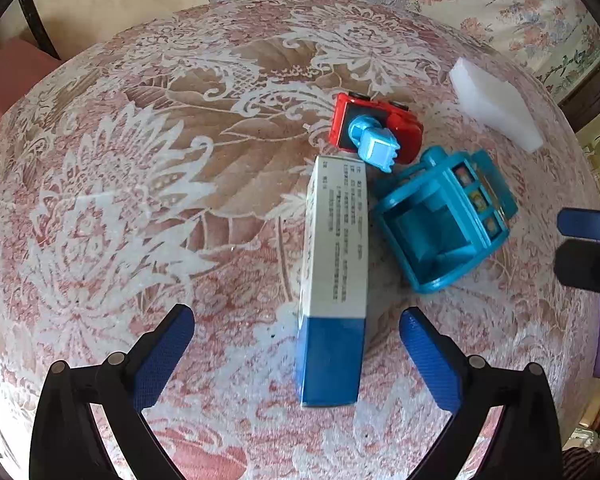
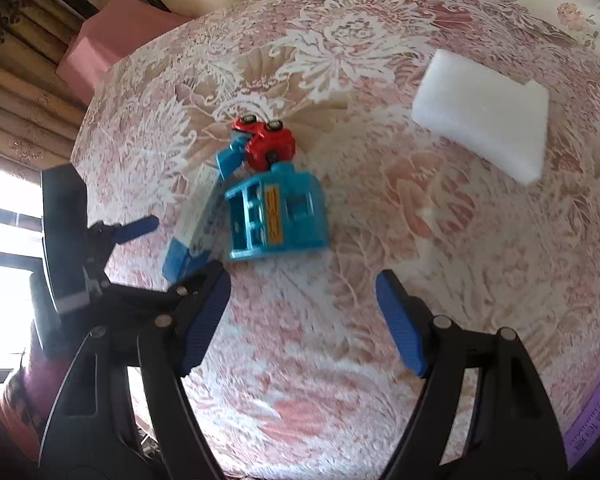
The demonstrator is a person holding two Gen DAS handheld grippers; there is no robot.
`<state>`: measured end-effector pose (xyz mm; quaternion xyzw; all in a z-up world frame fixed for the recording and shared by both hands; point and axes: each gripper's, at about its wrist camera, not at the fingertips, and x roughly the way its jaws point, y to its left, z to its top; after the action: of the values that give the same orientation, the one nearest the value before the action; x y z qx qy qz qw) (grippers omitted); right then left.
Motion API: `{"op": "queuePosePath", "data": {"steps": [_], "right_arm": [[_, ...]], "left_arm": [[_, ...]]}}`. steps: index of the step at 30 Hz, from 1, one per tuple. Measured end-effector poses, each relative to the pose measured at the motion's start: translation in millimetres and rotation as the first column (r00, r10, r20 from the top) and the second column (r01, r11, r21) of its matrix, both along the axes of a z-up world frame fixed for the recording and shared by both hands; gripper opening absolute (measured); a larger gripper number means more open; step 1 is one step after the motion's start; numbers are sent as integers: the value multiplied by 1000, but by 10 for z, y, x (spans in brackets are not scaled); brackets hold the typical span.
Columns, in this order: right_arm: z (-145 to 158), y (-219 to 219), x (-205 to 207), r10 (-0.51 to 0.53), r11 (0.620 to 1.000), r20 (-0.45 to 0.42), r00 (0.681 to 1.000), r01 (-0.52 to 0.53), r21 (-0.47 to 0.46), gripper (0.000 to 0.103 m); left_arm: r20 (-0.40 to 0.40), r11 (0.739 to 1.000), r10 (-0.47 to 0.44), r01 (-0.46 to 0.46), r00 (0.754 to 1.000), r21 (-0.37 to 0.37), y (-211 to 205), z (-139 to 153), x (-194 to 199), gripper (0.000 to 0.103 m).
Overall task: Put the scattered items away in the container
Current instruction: 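Grasp the blue-and-white box with the left tool while the right tool grasps the blue Candy Jackpot toy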
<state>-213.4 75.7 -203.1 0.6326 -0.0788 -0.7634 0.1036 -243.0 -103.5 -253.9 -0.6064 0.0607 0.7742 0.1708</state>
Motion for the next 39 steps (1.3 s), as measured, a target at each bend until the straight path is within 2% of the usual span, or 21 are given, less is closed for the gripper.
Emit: {"op": "queuePosePath", "data": {"steps": [6, 13, 28, 39], "right_arm": [[-77, -166, -223, 47, 998, -9, 999, -47, 30, 77], [-264, -357, -340, 104, 994, 32, 994, -105, 39, 79], [-565, -605, -459, 114, 981, 83, 990, -126, 149, 79], [-608, -587, -449, 112, 983, 74, 991, -121, 139, 80]], "left_arm": [[-2, 1000, -21, 21, 1000, 0, 60, -36, -46, 103], [-14, 999, -43, 43, 999, -28, 63, -55, -27, 103], [-32, 996, -67, 65, 997, -65, -40, -61, 18, 103], [-43, 997, -42, 39, 998, -62, -162, -39, -94, 103]]}}
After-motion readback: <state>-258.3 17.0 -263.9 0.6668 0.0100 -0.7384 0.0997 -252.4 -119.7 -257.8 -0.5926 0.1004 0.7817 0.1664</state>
